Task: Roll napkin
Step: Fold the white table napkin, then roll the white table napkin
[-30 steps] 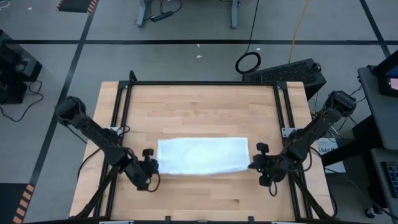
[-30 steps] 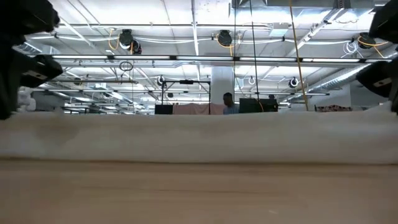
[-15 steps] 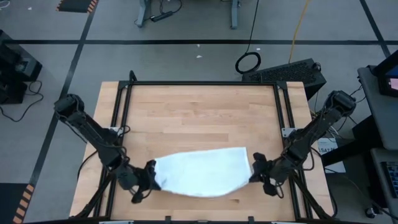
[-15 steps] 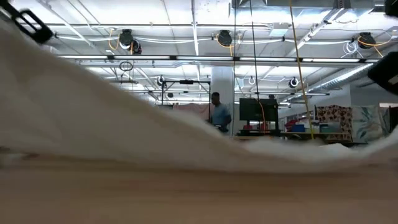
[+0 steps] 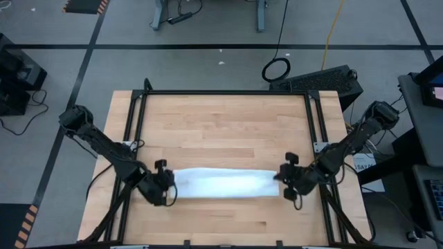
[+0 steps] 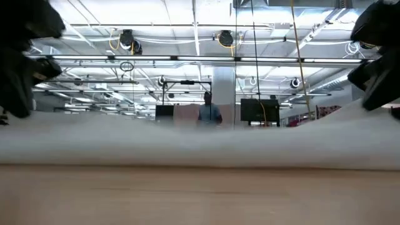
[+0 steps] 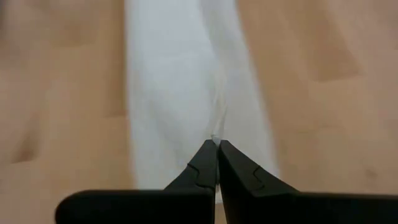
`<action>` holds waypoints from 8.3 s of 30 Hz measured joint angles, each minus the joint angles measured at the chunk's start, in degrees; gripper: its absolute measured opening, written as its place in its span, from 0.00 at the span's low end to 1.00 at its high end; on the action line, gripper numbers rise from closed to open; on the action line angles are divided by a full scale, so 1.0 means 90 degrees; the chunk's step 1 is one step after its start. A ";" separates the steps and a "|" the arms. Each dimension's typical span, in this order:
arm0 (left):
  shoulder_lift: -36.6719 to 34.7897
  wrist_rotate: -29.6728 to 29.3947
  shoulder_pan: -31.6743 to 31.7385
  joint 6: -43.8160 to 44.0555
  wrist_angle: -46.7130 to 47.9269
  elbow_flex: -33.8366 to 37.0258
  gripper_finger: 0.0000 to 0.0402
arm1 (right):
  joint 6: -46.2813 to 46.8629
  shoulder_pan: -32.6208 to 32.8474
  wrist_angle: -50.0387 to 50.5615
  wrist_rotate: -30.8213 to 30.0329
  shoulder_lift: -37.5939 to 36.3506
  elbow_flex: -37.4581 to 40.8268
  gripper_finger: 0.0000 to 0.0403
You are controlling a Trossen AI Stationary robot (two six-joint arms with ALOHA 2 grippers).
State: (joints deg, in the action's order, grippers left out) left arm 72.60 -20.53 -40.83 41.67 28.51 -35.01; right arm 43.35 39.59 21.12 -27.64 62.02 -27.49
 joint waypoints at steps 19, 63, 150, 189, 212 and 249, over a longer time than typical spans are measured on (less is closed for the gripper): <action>0.0002 -0.0436 0.0785 -0.0718 -0.0782 0.0437 0.02 | 0.0297 -0.0387 0.0280 0.0468 0.0693 0.0000 0.00; -0.0852 0.2157 0.2509 -0.2897 -0.1609 0.0867 0.02 | 0.0649 0.0775 -0.0817 0.0495 0.0682 0.0000 0.00; -0.0483 0.0053 0.1553 -0.1477 -0.1627 0.0833 0.18 | 0.3794 0.1385 0.3056 -0.0398 0.1948 -0.0998 0.19; 0.0993 -0.0562 0.1031 -0.1091 -0.4600 0.1765 0.31 | -0.2565 -0.0575 -0.8336 -0.0928 0.3315 0.1694 0.00; 0.2504 -0.0223 0.1104 -0.1583 -0.7144 0.1666 0.31 | -0.2248 -0.0684 -0.8355 -0.0607 0.4354 0.1491 0.00; 0.2598 0.0104 0.1325 -0.2750 -0.7983 0.1714 0.31 | -0.2983 -0.1131 -0.9706 0.0269 0.6098 -0.1555 0.00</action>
State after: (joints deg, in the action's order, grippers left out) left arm 95.98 -19.59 -28.90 16.92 -43.33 -19.58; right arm 16.50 29.41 -66.23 -25.22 116.90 -41.48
